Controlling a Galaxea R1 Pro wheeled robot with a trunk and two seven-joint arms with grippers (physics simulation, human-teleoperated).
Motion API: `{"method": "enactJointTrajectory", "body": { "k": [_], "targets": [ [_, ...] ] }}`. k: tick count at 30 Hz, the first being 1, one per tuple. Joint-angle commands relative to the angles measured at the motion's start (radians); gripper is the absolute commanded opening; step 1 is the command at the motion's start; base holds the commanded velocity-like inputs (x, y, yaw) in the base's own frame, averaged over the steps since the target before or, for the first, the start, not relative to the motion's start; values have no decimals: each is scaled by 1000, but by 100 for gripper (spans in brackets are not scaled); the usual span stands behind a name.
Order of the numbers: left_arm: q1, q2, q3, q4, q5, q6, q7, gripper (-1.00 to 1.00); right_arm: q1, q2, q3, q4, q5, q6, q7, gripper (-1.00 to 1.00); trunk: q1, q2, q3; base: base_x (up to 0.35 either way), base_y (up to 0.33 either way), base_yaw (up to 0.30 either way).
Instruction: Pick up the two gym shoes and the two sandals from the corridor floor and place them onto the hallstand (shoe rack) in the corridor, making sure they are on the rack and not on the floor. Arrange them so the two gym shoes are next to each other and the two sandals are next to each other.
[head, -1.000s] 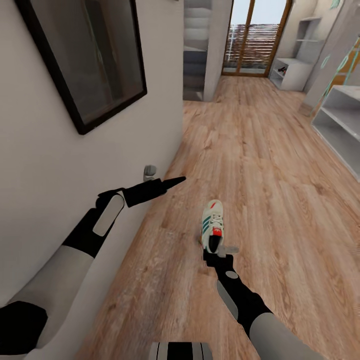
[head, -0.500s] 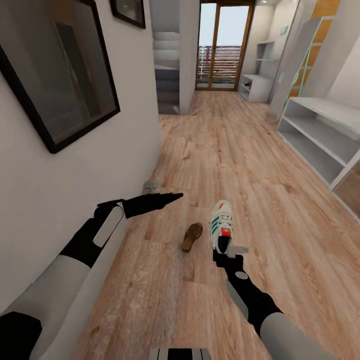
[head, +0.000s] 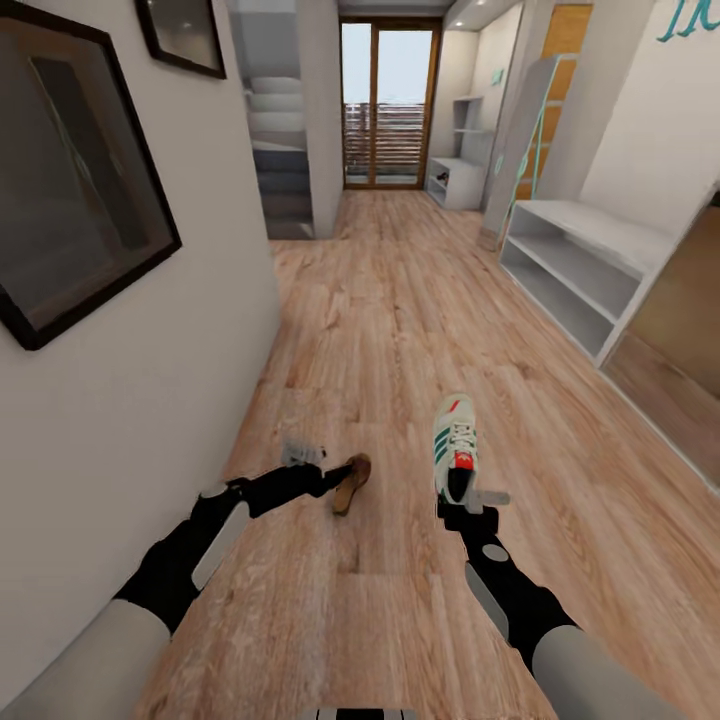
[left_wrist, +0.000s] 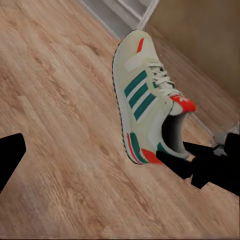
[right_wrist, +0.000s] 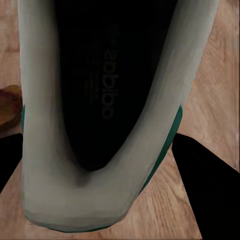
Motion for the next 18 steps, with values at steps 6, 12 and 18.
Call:
{"method": "enactJointTrajectory", "body": {
  "k": [6, 12, 18],
  "targets": [
    [64, 9, 21, 18, -1, -27, 64, 100, -1, -1, 8, 1, -11, -5, -8, -100, 0, 0, 3, 0, 0, -280],
    [85, 5, 25, 114, -8, -156, 237, 100, -1, -2, 8, 0, -11, -4, -8, -100, 0, 0, 7, 0, 0, -280],
    [87, 2, 25, 221, -8, -272, 286, 100, -1, 0, 9, 0, -10, -5, -7, -100, 0, 0, 10, 0, 0, -215]
  ]
}}
